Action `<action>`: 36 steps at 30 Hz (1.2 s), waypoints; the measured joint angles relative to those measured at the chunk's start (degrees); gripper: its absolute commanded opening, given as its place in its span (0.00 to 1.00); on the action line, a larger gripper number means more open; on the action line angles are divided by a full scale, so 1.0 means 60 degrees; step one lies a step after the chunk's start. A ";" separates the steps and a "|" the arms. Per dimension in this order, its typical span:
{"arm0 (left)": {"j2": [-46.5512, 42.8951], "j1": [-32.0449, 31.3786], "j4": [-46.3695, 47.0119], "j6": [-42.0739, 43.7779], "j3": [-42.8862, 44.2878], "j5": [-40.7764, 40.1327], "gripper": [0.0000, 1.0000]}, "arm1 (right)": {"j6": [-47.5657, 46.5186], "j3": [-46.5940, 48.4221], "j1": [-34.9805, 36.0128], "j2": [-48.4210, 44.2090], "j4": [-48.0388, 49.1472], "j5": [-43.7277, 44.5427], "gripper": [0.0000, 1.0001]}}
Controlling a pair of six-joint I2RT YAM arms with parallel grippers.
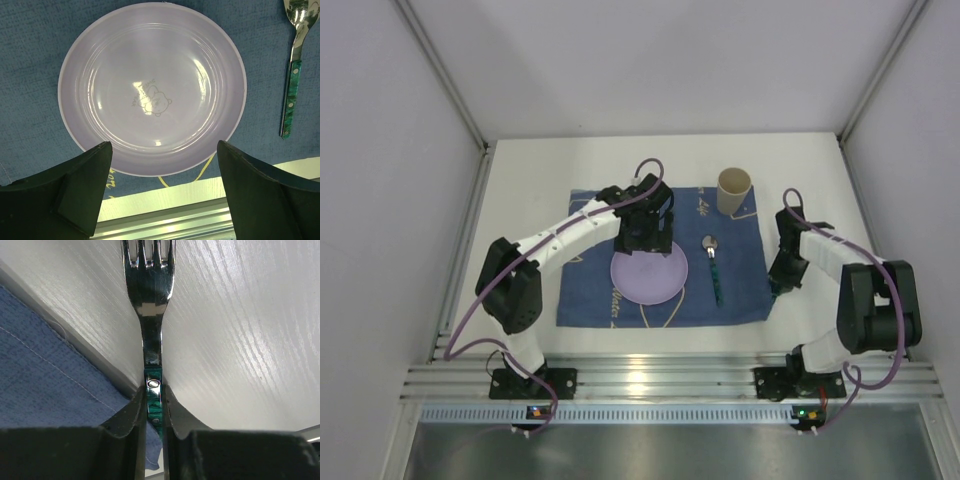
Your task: Set the dinner table for one person
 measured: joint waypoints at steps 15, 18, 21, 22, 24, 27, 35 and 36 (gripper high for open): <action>0.0627 -0.0623 0.0025 0.0452 0.1592 0.0619 0.89 | -0.0382 0.2204 -0.0011 -0.1158 -0.1413 0.0725 0.00; 0.0900 -0.1206 0.0229 0.0645 0.2244 0.0889 0.90 | -0.0415 0.2860 -0.0011 -0.1701 -0.1759 0.0532 0.00; 0.1020 -0.1953 0.0616 0.0827 0.2718 0.1198 0.91 | -0.0404 0.3362 -0.0011 -0.2055 -0.2215 0.0135 0.00; 0.1031 -0.2222 0.0820 0.0882 0.2827 0.1304 0.91 | -0.0397 0.3501 -0.0007 -0.2106 -0.2375 -0.0007 0.00; 0.1038 -0.2677 0.1188 0.0922 0.2947 0.1508 0.91 | -0.0364 0.3781 -0.0007 -0.2178 -0.2688 -0.0317 0.00; 0.1067 -0.3410 0.1767 0.0911 0.3002 0.1789 0.89 | -0.0339 0.4222 -0.0007 -0.2244 -0.3085 -0.0794 0.00; 0.1534 -0.4084 0.2408 0.0871 0.3289 0.1829 0.85 | -0.0317 0.5111 0.0131 -0.2685 -0.3985 -0.1916 0.00; 0.1577 -0.4116 0.2455 0.0849 0.3304 0.1774 0.85 | -0.0310 0.5166 0.0149 -0.2747 -0.4076 -0.2014 0.00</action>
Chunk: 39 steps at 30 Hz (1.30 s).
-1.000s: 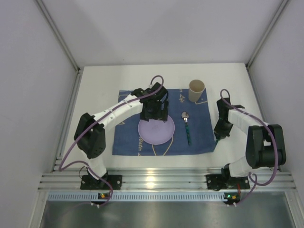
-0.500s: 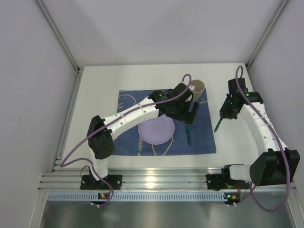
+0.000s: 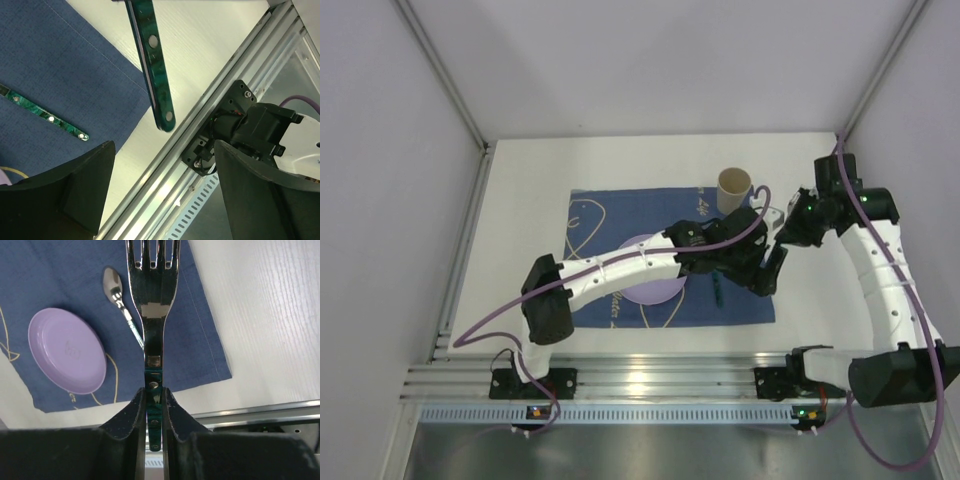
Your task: Set the dinner table for one person
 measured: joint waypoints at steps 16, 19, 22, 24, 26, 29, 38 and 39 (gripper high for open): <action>0.0350 -0.0277 -0.0098 -0.0087 0.0634 -0.0998 0.46 | 0.0080 0.0051 0.0393 -0.0688 -0.0637 -0.0951 0.00; 0.0648 -0.0368 -0.0710 -0.0069 0.1198 -0.1410 0.40 | 0.0211 -0.0080 0.0350 -0.0714 -0.0554 -0.0820 0.00; 0.0925 -0.0459 -0.1326 -0.0109 0.1752 -0.1916 0.33 | 0.0382 -0.0146 0.0328 -0.0707 -0.0481 -0.0761 0.00; 0.1089 -0.0525 -0.1705 -0.0142 0.2120 -0.2375 0.22 | 0.0488 -0.0146 0.0321 -0.0707 -0.0375 -0.0769 0.00; 0.1220 -0.0579 -0.1982 -0.0204 0.2412 -0.2812 0.00 | 0.0594 -0.0142 0.0321 -0.0678 -0.0280 -0.0878 0.00; 0.1275 -0.0619 -0.2237 -0.0291 0.2586 -0.3293 0.00 | 0.0605 -0.0142 0.0324 -0.0619 -0.0062 -0.1107 0.00; 0.1242 -0.0758 -0.2266 0.0433 0.2441 -0.4069 0.00 | 0.0171 0.0113 0.0525 0.0011 -0.0484 -0.1406 0.62; 0.1166 -0.0769 -0.2186 0.0492 0.2291 -0.4153 0.00 | 0.0076 0.0277 0.0532 0.0102 -0.0641 -0.1351 0.62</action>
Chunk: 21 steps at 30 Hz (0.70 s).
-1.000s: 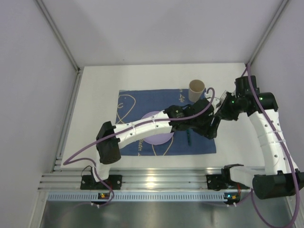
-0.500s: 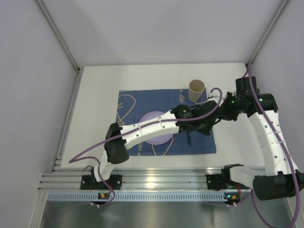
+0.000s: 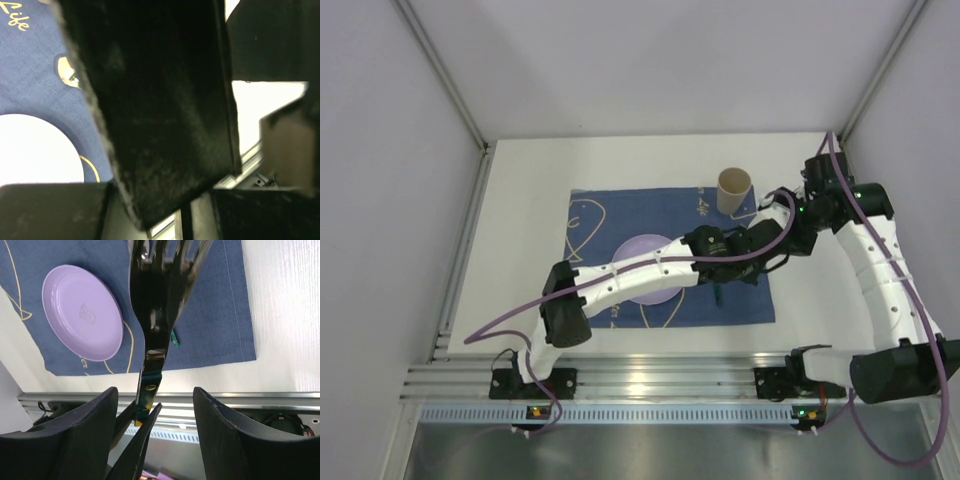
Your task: Set the dinner table for one person
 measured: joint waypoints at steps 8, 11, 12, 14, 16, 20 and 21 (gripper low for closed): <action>-0.2532 -0.0011 0.0368 -0.0277 -0.3337 -0.0568 0.00 | -0.0433 0.0973 0.0149 -0.0262 -0.0353 0.0470 0.69; -0.3818 0.0372 0.0109 -0.0685 -0.4962 -0.0721 0.00 | -0.0477 0.1402 0.0149 -0.0761 -0.0503 0.0831 0.78; -0.4302 0.0667 0.0084 -0.0823 -0.5577 -0.0707 0.00 | -0.0484 0.1672 0.0149 -0.0900 -0.0583 0.0936 0.81; -0.5264 0.1519 0.0138 -0.1016 -0.6827 -0.0627 0.00 | -0.0503 0.2215 0.0160 -0.1067 -0.0601 0.1071 0.84; -0.6244 0.2758 0.0262 -0.1122 -0.8036 -0.0313 0.00 | -0.0539 0.2608 0.0189 -0.1169 -0.0576 0.1100 0.84; -0.7992 0.5905 0.0634 -0.1013 -1.0087 0.0565 0.00 | -0.0543 0.2364 0.0197 -0.1315 -0.0517 0.0947 0.84; -0.8215 0.6426 0.0663 -0.0940 -1.0371 0.0758 0.00 | -0.0543 0.2149 0.0197 -0.1351 -0.0514 0.0878 0.84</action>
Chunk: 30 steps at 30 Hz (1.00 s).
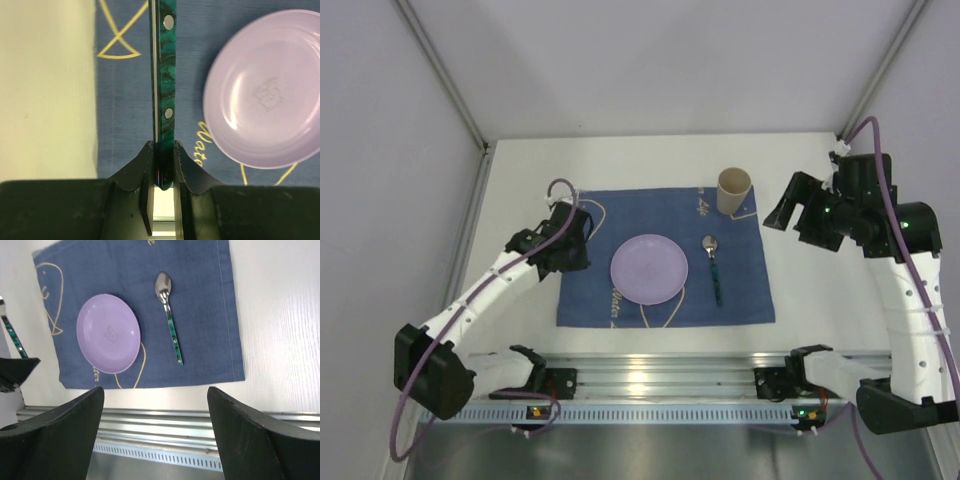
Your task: Set the dinner table for one person
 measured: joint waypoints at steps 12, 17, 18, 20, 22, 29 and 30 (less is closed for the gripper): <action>0.1049 0.1956 0.2116 0.0856 -0.2095 0.2922 0.00 | -0.0153 -0.1322 0.0124 -0.0127 -0.0007 -0.0273 0.83; 0.1483 0.2029 0.2590 0.1002 -0.2350 0.3697 0.00 | -0.0186 -0.1504 0.0124 -0.0324 -0.0007 -0.0255 0.83; 0.1617 0.2033 0.2590 0.1038 -0.2339 0.3770 0.00 | -0.0208 -0.1555 0.0124 -0.0350 -0.0004 -0.0233 0.84; 0.1800 0.2033 0.2539 0.1064 -0.2339 0.3814 0.00 | -0.0233 -0.1621 0.0124 -0.0379 -0.0004 -0.0215 0.85; 0.1891 0.2033 0.2441 0.1049 -0.2339 0.3821 0.05 | -0.0244 -0.1683 0.0131 -0.0386 -0.0007 -0.0193 0.90; 0.1887 0.2033 0.1570 0.0776 -0.1898 0.3432 0.47 | -0.0328 -0.1701 0.0259 -0.0382 -0.0011 -0.0004 1.00; 0.1869 0.2033 0.1428 0.0743 -0.1770 0.3355 0.49 | -0.0331 -0.1701 0.0277 -0.0382 -0.0007 0.0025 1.00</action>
